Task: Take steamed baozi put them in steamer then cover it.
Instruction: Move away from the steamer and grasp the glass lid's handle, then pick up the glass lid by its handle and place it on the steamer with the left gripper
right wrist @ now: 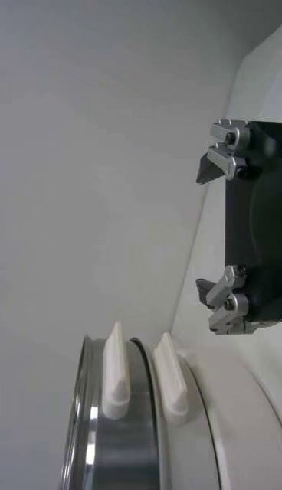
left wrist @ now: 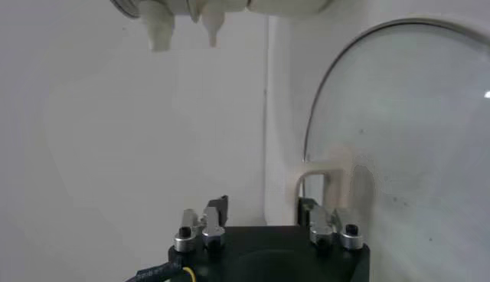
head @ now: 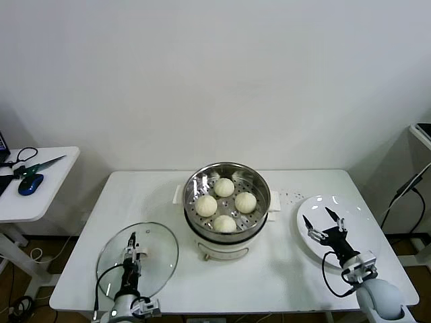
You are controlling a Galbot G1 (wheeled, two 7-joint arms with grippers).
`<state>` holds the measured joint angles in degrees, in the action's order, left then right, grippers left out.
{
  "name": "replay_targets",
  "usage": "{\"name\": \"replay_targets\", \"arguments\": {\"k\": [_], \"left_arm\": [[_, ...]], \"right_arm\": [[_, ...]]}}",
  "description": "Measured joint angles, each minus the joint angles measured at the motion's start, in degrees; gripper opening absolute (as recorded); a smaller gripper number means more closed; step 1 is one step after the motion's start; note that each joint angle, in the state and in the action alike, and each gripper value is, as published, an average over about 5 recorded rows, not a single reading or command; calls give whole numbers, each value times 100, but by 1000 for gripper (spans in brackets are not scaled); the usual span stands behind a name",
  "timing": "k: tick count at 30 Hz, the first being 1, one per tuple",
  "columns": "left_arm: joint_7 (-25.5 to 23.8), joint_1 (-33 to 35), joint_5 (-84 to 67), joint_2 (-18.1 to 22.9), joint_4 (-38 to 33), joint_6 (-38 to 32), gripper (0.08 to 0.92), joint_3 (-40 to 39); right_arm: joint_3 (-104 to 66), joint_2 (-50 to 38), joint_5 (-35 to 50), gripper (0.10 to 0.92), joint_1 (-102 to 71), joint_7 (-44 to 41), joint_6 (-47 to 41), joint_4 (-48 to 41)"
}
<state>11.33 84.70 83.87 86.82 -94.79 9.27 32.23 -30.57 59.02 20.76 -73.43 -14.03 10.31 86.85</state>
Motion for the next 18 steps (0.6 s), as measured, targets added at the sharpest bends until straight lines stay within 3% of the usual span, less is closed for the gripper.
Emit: {"name": "replay_targets", "arguments": {"k": [13,18], "left_arm": [[66,-27,-83,3,52,-79,188,21],[114,35,-127,-41,-66,-129,142,58]], "right_arm": [[-20,115,-116,823,43,-32,26,-52],[-47,122,-135,823,51,-53,41,-84]]}}
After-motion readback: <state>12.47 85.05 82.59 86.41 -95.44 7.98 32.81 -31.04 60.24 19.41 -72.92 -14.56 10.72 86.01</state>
